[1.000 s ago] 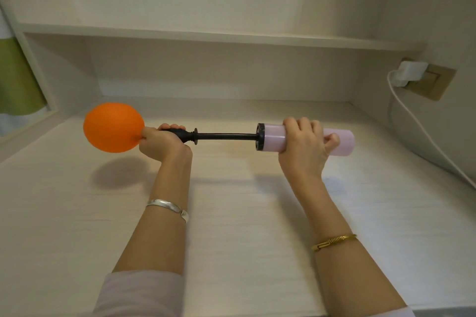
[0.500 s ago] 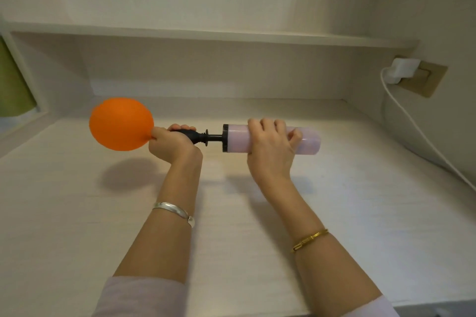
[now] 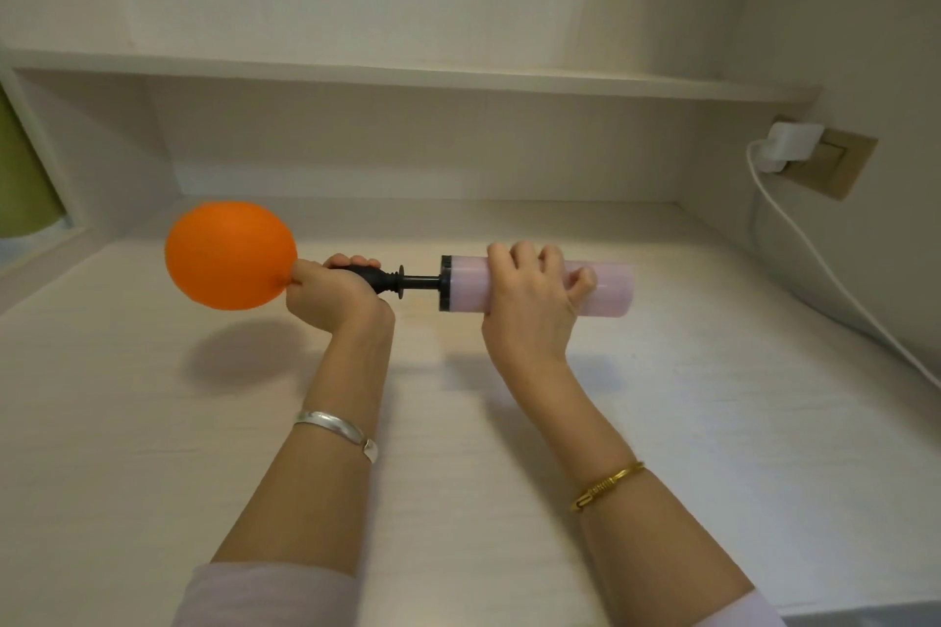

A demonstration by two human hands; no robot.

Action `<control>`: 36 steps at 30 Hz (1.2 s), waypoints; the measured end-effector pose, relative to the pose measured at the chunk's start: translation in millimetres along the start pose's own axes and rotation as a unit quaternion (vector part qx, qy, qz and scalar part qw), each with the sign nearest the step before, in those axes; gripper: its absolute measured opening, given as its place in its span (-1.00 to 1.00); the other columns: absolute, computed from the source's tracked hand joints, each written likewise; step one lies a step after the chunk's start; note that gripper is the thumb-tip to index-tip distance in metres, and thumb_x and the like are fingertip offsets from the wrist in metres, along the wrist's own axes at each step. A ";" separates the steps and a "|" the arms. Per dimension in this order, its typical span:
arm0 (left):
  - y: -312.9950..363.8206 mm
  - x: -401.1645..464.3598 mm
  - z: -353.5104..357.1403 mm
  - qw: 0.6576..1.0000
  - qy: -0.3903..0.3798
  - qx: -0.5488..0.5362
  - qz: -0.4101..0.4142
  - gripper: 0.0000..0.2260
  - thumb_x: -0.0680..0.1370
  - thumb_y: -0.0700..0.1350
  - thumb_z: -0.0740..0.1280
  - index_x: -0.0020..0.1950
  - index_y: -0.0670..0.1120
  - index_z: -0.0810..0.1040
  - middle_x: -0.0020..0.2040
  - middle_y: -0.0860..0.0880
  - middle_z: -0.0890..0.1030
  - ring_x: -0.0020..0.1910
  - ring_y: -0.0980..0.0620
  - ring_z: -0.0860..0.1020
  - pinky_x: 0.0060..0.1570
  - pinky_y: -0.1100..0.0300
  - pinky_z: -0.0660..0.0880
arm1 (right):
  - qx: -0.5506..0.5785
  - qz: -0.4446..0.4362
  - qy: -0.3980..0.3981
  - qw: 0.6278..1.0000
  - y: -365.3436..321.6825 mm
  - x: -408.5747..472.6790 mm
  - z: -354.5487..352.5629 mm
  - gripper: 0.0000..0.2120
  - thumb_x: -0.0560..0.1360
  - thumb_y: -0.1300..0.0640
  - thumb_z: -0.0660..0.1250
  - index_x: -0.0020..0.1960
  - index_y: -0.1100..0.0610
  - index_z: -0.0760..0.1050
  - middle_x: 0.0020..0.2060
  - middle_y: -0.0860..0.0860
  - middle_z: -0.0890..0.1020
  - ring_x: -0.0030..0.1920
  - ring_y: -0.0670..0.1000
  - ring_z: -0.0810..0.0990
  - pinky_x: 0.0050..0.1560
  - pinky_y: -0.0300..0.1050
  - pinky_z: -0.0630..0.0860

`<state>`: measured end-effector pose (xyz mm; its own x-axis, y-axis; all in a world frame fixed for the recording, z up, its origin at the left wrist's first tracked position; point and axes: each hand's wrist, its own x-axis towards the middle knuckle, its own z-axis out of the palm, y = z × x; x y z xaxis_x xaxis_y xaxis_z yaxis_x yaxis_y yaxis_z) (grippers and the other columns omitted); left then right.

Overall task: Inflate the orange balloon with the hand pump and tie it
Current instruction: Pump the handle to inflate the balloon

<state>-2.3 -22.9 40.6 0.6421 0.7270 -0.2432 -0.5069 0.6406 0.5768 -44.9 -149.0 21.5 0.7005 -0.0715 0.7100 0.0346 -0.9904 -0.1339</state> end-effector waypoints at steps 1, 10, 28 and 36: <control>-2.5 -3.3 0.4 1.000 -0.004 0.000 -0.005 -0.76 0.50 -0.26 0.03 -0.36 -0.09 0.25 -0.70 0.10 0.33 -0.69 0.09 0.34 -0.55 0.30 0.42 | -0.002 -0.006 0.011 1.000 -3.4 -1.4 0.5 -0.65 0.21 0.43 0.29 -0.08 0.13 0.48 -0.18 0.10 0.57 -0.07 0.18 0.50 -0.10 0.02 0.07; 16.3 14.5 -0.7 1.000 -0.005 -0.027 0.009 -0.77 0.49 -0.29 0.04 -0.36 -0.09 0.23 -0.62 0.05 0.35 -0.64 0.05 0.34 -0.53 0.26 0.42 | 0.002 0.006 0.027 1.000 27.3 9.3 -3.7 -0.64 0.24 0.42 0.25 -0.03 0.11 0.48 -0.13 0.08 0.57 -0.04 0.16 0.47 -0.11 -0.02 0.06; 0.5 -2.6 2.8 1.000 -0.025 -0.009 -0.009 -0.77 0.49 -0.28 0.03 -0.36 -0.10 0.24 -0.67 0.08 0.34 -0.68 0.08 0.34 -0.54 0.27 0.42 | 0.002 -0.023 0.032 0.999 -2.8 0.3 2.1 -0.58 0.17 0.44 0.30 -0.05 0.09 0.50 -0.19 0.07 0.58 -0.09 0.16 0.51 -0.03 0.02 0.08; 17.2 20.6 -1.5 1.000 -0.010 -0.020 0.009 -0.77 0.49 -0.29 0.03 -0.36 -0.10 0.23 -0.58 0.02 0.35 -0.65 0.05 0.33 -0.52 0.26 0.42 | -0.005 0.037 -0.006 0.999 37.9 11.3 -6.2 -0.63 0.25 0.39 0.24 -0.01 0.08 0.45 -0.09 0.04 0.54 0.02 0.13 0.42 -0.07 -0.02 0.03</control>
<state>1.3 3.4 44.3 0.6443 0.7332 -0.2174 -0.5408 0.6378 0.5484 -40.1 -188.1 28.8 0.7095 -0.1428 0.6901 -0.0248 -0.9837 -0.1781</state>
